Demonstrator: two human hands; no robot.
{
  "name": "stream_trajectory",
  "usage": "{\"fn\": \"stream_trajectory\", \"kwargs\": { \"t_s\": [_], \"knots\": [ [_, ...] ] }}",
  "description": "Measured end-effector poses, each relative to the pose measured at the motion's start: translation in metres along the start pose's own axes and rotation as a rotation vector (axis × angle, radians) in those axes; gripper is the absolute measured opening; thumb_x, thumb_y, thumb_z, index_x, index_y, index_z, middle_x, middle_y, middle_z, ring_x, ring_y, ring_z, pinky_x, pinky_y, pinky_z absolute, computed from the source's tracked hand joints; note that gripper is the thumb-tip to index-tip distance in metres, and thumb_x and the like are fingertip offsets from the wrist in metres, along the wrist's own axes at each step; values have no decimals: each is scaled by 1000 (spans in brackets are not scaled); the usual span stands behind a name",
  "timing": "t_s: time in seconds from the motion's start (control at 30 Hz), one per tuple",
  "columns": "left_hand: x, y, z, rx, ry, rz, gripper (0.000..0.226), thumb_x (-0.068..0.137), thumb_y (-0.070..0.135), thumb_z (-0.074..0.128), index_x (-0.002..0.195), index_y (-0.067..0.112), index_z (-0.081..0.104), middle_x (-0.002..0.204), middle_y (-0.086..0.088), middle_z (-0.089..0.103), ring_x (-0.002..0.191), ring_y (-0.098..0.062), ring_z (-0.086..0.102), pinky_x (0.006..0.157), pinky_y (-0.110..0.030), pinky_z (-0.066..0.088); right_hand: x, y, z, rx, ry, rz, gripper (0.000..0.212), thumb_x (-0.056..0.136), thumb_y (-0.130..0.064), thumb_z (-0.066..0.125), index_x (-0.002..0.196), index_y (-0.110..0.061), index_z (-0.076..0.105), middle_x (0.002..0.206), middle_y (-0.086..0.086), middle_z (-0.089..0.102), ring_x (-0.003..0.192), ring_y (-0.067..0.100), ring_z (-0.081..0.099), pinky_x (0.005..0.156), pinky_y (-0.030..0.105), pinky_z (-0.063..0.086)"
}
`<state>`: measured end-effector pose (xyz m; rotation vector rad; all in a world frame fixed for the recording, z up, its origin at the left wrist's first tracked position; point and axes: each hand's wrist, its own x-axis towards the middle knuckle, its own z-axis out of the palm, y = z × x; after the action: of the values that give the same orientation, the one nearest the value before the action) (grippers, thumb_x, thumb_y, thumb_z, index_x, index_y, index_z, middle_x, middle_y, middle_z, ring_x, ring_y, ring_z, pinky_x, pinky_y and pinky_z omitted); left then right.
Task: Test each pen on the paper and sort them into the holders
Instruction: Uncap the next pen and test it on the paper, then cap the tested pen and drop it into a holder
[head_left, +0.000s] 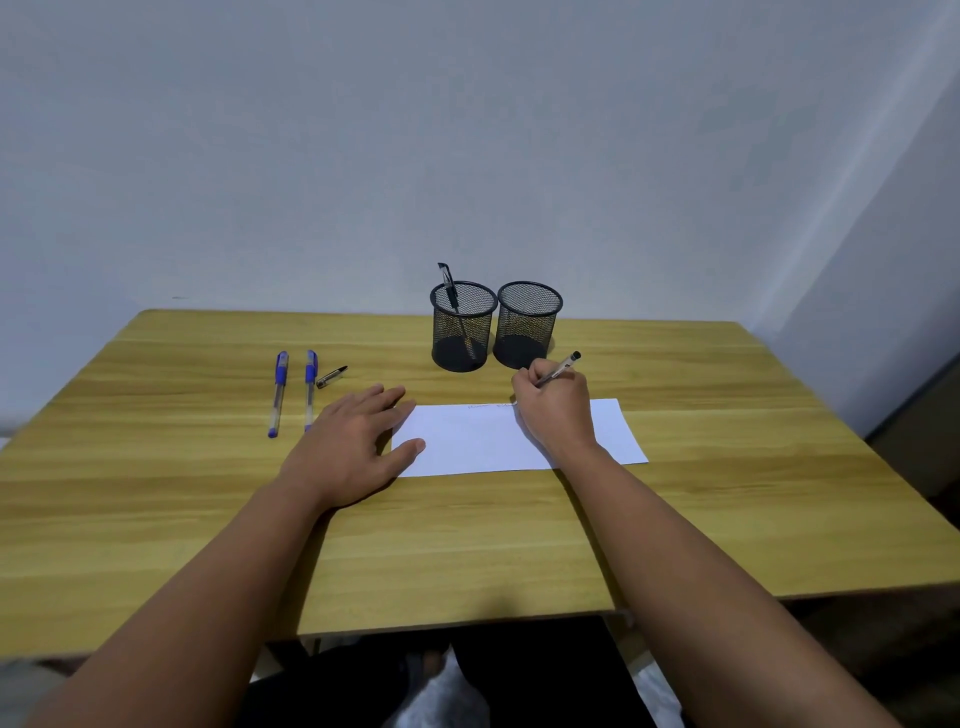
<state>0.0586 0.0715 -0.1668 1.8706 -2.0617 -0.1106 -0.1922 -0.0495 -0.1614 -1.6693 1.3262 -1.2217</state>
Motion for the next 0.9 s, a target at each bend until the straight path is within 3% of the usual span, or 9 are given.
{"fn": "stream_trajectory", "kwargs": {
  "t_s": [0.13,0.23,0.3,0.43,0.63,0.73,0.9],
  "knots": [
    [0,1,-1,5,-4,-2,74,91,72,34,153,33,42,164,11,31,154,-10,19,123,-39,22,4,-4,-1,106,66,104,36,91,-7,59,68,1,32,66,11,30,62,21,32,57,30,31],
    [-1,3,-2,2,-6,-5,72,91,70,35,153,33,41,164,11,31,154,-11,19,123,-38,21,10,-5,-7,340,131,250,31,95,-6,60,69,0,45,62,15,46,51,23,44,55,33,39],
    [-1,3,-3,0,-3,-4,71,92,69,37,153,33,41,164,10,31,154,-10,19,123,-37,21,11,-5,-10,428,125,252,31,102,-7,63,72,-3,55,59,14,53,44,17,47,50,31,38],
    [-1,4,-3,7,-6,-3,71,93,68,38,154,33,41,164,11,31,154,-10,19,123,-37,20,14,-3,-11,548,133,242,43,107,-16,66,68,-8,49,61,12,54,42,14,48,42,28,33],
    [-2,6,-5,5,-5,-4,69,94,66,39,154,33,40,164,12,29,154,-10,18,123,-36,18,12,-9,-10,538,25,242,39,104,-25,73,76,-5,55,61,9,51,48,13,49,48,29,36],
    [-3,6,-5,-2,0,5,68,94,65,43,153,32,41,164,11,31,154,-10,18,123,-36,19,11,-17,-14,525,-32,263,48,100,-28,77,66,-13,47,56,9,44,50,18,43,50,31,33],
    [-2,5,-10,-270,133,-49,63,88,60,57,144,30,56,153,11,47,148,-10,33,118,-37,32,15,-41,-30,468,-26,254,37,95,-28,82,78,-7,57,60,6,53,41,7,46,43,21,39]
  ]
}}
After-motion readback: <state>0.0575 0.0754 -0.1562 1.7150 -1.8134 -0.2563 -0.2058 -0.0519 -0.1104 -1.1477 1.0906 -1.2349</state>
